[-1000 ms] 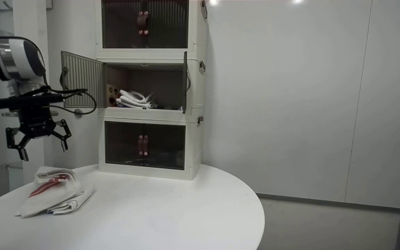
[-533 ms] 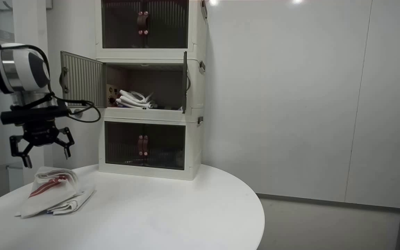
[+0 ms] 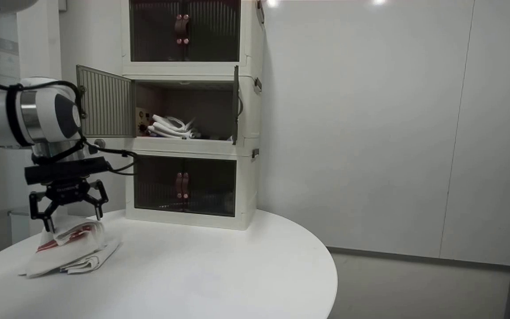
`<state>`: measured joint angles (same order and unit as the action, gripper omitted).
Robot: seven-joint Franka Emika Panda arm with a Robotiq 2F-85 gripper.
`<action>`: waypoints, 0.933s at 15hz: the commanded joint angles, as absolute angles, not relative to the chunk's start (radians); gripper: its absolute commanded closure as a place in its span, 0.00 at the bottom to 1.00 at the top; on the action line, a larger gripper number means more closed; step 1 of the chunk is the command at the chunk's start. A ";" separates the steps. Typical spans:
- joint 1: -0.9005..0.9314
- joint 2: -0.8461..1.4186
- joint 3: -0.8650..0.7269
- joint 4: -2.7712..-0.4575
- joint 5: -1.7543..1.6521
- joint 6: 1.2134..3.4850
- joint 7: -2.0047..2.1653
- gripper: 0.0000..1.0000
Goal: Put the towel in the middle cabinet
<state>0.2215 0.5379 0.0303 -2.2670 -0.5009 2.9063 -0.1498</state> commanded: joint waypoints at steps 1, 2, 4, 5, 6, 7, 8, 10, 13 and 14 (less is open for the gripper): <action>0.204 0.575 0.029 -2.247 -0.489 2.949 -0.216 0.00; 0.201 0.579 0.030 -2.245 -0.487 2.953 -0.225 0.25; 0.198 0.577 0.030 -2.247 -0.483 2.961 -0.233 0.32; 0.190 0.574 0.037 -2.251 -0.477 2.965 -0.239 0.40; 0.179 0.569 0.048 -2.255 -0.470 2.968 -0.248 0.47; 0.172 0.569 0.053 -2.257 -0.466 2.976 -0.254 0.56; 0.155 0.572 0.071 -2.257 -0.456 2.983 -0.269 0.63; 0.128 0.577 0.101 -2.256 -0.438 2.991 -0.297 0.79; 0.111 0.555 0.110 -2.270 -0.422 3.010 -0.311 0.93; 0.114 0.539 0.098 -2.280 -0.420 3.027 -0.299 0.96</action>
<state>0.1324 0.5636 0.0946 -2.2596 -0.4486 2.9789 -0.2741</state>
